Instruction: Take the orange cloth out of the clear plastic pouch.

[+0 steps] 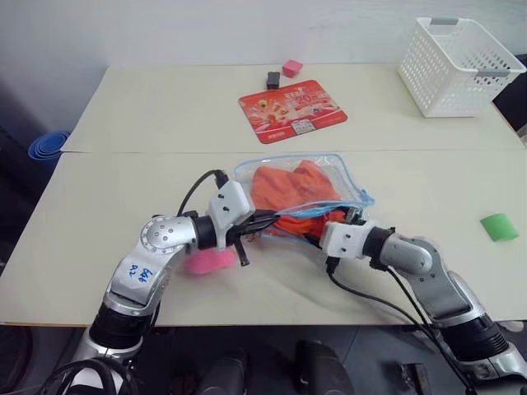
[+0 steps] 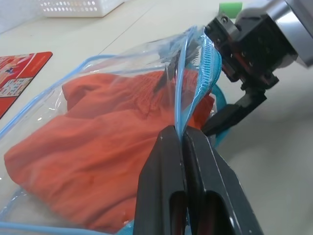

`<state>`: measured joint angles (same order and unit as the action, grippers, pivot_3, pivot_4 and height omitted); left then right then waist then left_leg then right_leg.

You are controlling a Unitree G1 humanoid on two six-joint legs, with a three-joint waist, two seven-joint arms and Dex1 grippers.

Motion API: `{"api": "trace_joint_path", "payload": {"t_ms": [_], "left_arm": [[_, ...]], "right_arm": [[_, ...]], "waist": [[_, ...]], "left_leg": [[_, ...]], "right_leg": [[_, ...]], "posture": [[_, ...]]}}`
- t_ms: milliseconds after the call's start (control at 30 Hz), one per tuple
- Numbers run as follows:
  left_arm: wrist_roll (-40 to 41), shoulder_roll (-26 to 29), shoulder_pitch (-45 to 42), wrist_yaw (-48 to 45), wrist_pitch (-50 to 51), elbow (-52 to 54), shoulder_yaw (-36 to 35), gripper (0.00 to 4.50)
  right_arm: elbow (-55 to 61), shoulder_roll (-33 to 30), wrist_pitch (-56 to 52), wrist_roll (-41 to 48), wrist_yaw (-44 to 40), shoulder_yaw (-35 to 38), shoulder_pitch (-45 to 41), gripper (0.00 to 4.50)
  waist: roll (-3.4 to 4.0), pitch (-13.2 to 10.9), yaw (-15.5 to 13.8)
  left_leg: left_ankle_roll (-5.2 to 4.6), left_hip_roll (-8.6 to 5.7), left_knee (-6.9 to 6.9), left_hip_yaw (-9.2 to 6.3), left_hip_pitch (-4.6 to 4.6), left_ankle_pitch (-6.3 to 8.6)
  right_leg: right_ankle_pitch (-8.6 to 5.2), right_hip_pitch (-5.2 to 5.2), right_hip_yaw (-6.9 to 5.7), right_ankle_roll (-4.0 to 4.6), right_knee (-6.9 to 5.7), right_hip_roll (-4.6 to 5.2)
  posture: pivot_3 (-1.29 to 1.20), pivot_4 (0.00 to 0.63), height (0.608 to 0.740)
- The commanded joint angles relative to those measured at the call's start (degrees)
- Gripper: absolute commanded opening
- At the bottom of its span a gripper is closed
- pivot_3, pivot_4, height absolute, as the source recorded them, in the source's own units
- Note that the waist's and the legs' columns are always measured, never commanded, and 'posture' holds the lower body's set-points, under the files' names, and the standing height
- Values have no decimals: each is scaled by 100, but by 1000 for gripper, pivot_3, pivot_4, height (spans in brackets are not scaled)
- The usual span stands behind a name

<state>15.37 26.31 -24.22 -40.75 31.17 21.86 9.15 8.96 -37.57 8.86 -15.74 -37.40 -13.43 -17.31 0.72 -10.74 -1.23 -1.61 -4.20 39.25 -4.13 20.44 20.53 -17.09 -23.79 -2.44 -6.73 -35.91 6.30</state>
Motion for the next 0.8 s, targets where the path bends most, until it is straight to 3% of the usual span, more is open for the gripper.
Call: {"api": "trace_joint_path", "payload": {"t_ms": [33, 233, 667, 800], "left_arm": [[59, -55, -132, 55, -50, 199, -22, 0], [62, -89, -251, 47, -55, 83, -56, 0], [181, -227, -388, 22, 133, 70, -17, 0], [204, -246, -392, 51, 196, 67, -69, 0]], "right_arm": [[6, -154, 578, -231, 63, -61, 14, 3518], [-233, -316, 1056, -661, 102, -107, -164, 3518], [-1219, 634, 702, -1904, 766, -779, -812, 3518], [-1316, 610, 756, -1883, 746, -812, -784, 2327]], "waist": [[0, 0, 0], [0, 0, 2], [-6, 5, 129], [-9, 7, 134]], "left_leg": [[0, 0, 0, 0, 0, 0], [0, 0, 0, 1, 0, 0], [6, 2, 0, 0, -6, -4], [6, 2, 0, 1, -10, -4]], "right_leg": [[0, 0, 0, 0, 0, -1], [0, 1, -1, 0, 1, -5], [0, 2, 6, 0, -6, -8], [0, 4, 15, 0, -5, -10]], "posture": [[0, 150, 740], [0, 150, 740], [0, 150, 740], [0, 150, 740]]}}
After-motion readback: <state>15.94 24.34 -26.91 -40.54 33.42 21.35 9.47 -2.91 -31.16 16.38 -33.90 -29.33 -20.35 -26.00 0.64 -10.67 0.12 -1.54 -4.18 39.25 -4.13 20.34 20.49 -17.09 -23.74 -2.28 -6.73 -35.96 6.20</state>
